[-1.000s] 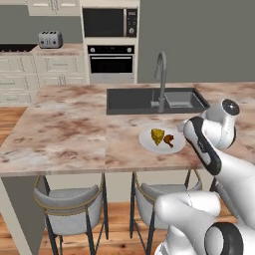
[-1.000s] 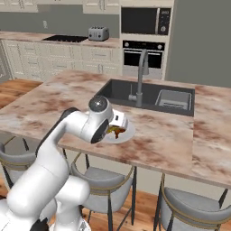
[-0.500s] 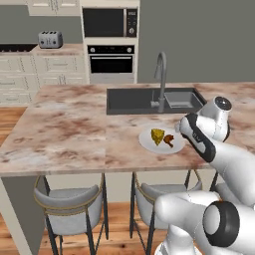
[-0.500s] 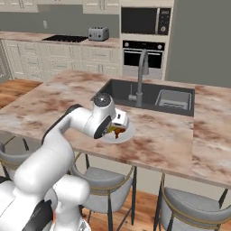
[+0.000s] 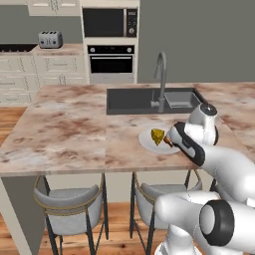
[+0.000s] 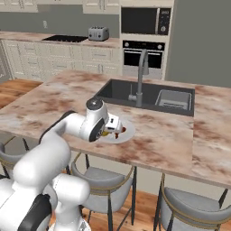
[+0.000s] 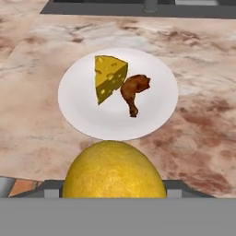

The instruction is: Take the cheese, chicken drumstick, and lemon from the fridge and place them on the plate on the dining counter to create an appetizer plate.

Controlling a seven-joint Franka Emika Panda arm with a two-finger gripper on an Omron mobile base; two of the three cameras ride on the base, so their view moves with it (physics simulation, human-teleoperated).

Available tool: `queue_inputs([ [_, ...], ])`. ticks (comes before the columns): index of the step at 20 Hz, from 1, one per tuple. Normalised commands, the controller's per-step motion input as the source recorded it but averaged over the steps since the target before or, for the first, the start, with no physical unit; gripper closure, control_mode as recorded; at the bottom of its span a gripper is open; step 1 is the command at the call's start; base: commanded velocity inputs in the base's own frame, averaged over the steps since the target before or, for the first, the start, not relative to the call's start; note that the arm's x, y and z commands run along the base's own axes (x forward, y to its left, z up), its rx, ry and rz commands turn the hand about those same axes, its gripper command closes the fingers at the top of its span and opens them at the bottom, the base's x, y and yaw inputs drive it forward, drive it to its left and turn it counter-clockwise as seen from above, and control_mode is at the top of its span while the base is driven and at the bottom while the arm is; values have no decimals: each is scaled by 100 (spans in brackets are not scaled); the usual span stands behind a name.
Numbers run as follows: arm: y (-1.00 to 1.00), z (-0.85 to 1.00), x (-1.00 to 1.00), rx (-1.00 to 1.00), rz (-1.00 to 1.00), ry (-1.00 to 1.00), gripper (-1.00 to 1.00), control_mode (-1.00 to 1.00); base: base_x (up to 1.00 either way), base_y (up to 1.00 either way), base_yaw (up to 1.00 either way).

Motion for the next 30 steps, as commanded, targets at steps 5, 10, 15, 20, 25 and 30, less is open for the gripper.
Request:
queue_inputs([
  [5,24,-16,23,0,0,0,100,-100,0,0,0],
  [10,17,-11,28,0,0,0,100,-100,0,0,0],
  [15,3,-13,24,0,0,0,100,-100,0,0,0],
  [20,0,-18,10,0,0,0,100,-100,0,0,0],
  [25,-4,-23,6,0,0,0,100,-100,0,0,0],
  [30,-5,-19,25,0,0,0,100,-100,0,0,0],
])
